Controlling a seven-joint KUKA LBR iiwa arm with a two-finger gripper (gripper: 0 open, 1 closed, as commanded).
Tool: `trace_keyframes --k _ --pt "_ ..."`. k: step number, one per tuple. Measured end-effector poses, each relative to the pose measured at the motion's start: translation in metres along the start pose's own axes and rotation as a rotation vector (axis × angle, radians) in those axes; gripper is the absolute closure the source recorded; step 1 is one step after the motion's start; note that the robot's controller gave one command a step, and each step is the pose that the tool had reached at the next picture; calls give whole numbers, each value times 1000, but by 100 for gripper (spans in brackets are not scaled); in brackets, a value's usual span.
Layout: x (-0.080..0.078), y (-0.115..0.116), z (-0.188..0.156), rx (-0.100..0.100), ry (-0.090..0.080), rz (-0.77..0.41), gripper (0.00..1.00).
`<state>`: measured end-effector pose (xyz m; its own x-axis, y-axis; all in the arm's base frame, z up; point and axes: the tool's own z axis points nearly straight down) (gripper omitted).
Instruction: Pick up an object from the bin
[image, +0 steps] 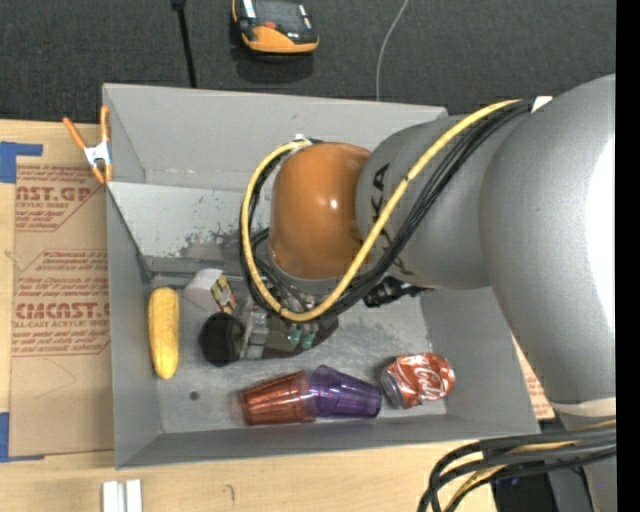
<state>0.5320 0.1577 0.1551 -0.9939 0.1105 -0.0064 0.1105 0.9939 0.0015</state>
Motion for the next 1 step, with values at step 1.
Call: trace_keyframes --k 1 --pt "-7 -3 -39 1 14 -23 100"
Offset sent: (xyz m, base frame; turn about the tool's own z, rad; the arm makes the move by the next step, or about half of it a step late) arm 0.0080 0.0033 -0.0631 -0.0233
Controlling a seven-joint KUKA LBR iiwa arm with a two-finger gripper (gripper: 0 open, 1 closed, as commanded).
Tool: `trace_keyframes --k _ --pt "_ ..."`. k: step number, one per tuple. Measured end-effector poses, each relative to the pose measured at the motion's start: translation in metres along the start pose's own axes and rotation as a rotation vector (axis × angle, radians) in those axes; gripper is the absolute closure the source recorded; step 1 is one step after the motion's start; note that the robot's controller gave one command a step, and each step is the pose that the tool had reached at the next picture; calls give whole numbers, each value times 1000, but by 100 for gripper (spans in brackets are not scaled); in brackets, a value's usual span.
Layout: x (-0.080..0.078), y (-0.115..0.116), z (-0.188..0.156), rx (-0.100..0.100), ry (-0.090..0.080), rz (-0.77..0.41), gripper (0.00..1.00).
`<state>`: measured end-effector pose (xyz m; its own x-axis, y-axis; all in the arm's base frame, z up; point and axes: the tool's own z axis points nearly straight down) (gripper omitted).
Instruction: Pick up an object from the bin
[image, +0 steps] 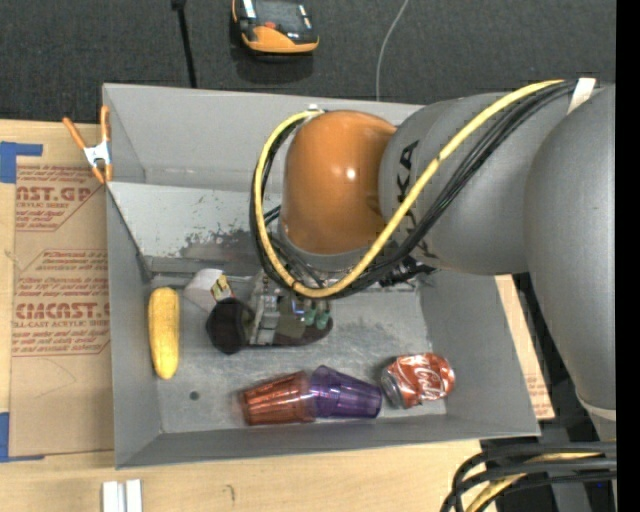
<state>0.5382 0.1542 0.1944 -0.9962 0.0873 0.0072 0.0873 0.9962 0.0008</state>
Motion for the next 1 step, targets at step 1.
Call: trace_keyframes --k 1 --pt "-7 -3 15 -3 -21 3 100"
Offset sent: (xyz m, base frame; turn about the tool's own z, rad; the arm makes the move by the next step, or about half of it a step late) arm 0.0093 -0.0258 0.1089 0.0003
